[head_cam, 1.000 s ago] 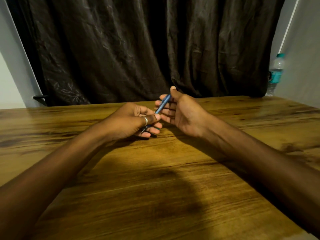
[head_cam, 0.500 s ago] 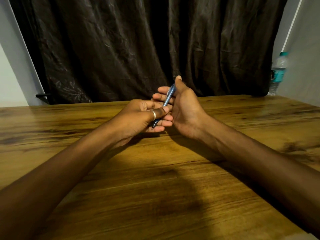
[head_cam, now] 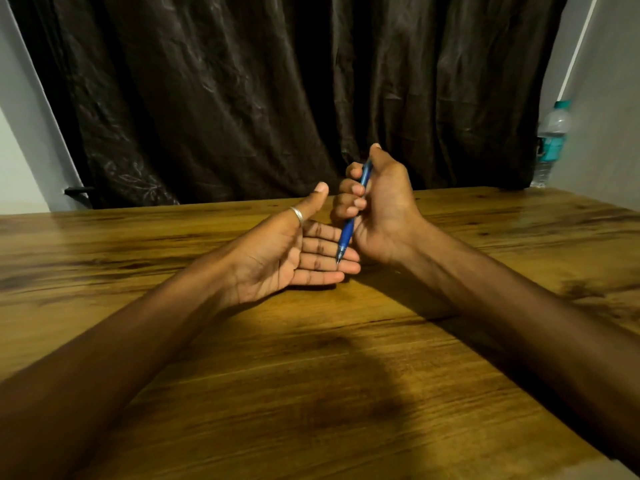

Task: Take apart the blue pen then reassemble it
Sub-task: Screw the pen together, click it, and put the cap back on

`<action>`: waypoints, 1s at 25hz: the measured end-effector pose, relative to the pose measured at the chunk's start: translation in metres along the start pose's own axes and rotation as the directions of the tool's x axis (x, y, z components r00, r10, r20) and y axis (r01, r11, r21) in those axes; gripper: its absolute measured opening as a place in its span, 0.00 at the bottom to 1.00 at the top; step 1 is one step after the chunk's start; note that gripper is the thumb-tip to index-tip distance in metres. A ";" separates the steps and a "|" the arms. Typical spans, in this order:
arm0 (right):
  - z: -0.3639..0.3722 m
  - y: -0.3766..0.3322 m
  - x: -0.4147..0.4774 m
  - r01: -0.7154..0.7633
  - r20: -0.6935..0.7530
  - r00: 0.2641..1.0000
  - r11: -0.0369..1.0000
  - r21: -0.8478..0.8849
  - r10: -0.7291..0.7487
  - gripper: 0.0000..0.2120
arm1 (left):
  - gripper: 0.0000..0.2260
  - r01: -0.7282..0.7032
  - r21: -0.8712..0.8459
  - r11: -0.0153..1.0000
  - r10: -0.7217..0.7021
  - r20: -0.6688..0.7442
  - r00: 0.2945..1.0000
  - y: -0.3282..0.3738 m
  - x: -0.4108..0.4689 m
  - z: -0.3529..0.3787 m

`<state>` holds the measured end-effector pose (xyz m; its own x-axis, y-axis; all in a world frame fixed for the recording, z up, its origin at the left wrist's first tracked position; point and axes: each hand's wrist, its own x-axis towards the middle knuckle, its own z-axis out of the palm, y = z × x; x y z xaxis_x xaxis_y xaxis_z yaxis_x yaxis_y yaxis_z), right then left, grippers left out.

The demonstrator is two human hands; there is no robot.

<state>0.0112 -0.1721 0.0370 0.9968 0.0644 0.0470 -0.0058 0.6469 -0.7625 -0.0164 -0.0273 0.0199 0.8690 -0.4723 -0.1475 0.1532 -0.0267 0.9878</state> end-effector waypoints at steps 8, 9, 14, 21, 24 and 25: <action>0.000 -0.005 -0.005 0.075 0.021 0.997 0.997 0.010 -0.075 0.24 | 0.44 0.040 -0.064 0.997 -0.032 0.122 0.992 0.000 -0.002 0.001; 0.000 -0.005 -0.005 0.081 0.018 0.997 0.997 0.000 -0.081 0.23 | 0.44 0.042 -0.072 0.997 -0.032 0.128 0.991 0.000 -0.002 0.000; 0.001 -0.005 -0.005 0.108 0.030 0.994 0.994 -0.023 -0.107 0.21 | 0.45 0.043 -0.090 0.995 -0.030 0.138 0.990 -0.001 -0.002 0.002; 0.001 -0.005 -0.005 0.101 0.049 0.994 0.994 -0.045 -0.099 0.21 | 0.46 0.046 -0.084 0.995 -0.032 0.153 0.988 -0.001 -0.002 0.002; 0.002 -0.005 -0.005 0.102 0.046 0.994 0.994 -0.045 -0.100 0.21 | 0.46 0.040 -0.073 0.996 -0.029 0.148 0.989 -0.001 -0.001 0.002; 0.002 -0.005 -0.005 0.103 0.046 0.994 0.994 -0.042 -0.101 0.20 | 0.45 0.040 -0.068 0.997 -0.030 0.148 0.988 -0.001 -0.001 0.002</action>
<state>0.0057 -0.1737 0.0418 0.9876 0.0338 0.1533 0.0999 0.6180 -0.7798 -0.0184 -0.0283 0.0195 0.7846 -0.5969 -0.1678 0.2198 0.0147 0.9754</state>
